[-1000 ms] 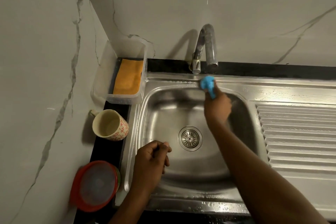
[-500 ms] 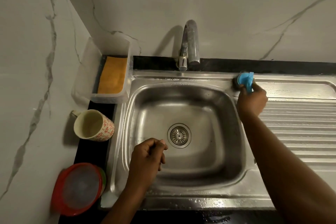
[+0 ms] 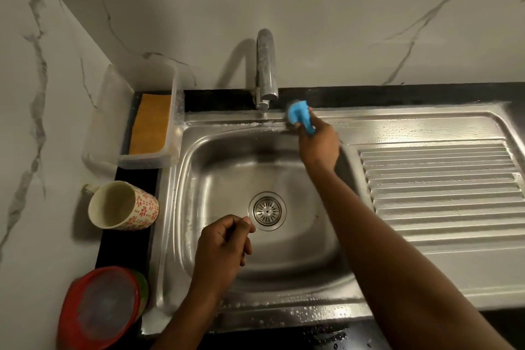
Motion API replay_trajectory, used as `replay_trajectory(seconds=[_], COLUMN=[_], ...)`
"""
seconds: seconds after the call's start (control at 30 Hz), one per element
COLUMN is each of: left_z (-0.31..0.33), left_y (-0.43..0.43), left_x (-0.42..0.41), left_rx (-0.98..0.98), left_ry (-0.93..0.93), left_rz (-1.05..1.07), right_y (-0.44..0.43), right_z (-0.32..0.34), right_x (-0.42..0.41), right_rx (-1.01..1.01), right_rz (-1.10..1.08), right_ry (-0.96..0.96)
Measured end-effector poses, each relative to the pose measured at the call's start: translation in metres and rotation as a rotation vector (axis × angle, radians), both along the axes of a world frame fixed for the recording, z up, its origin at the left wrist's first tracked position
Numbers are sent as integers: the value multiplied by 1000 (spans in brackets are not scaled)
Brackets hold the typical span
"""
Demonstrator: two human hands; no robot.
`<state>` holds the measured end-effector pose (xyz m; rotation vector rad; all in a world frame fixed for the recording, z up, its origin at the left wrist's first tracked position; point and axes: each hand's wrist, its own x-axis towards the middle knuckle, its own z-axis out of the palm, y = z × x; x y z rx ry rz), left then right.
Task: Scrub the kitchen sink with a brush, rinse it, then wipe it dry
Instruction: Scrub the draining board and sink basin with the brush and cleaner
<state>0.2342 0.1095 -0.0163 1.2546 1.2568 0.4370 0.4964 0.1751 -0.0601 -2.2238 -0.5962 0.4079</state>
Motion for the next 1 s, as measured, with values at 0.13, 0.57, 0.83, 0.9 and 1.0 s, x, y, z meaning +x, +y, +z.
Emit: replay_trajectory(seconds=[0.13, 0.57, 0.83, 0.9, 1.0], left_z=[0, 6, -1, 0, 1], left_y=[0, -5, -12, -13, -13], left_x=[-2, 9, 12, 13, 16], left_rx=[-10, 6, -41, -39, -34], left_ry=[-19, -18, -66, -64, -56], left_rz=[14, 22, 43, 37, 26], right_y=[-43, 24, -79, -88, -66], right_z=[6, 7, 13, 14, 9], right_x=[62, -44, 82, 88, 61], right_rx=[-31, -55, -178, -190, -159], right_rz=[-182, 179, -94, -171, -108], right_ry=[0, 32, -111, -97, -77])
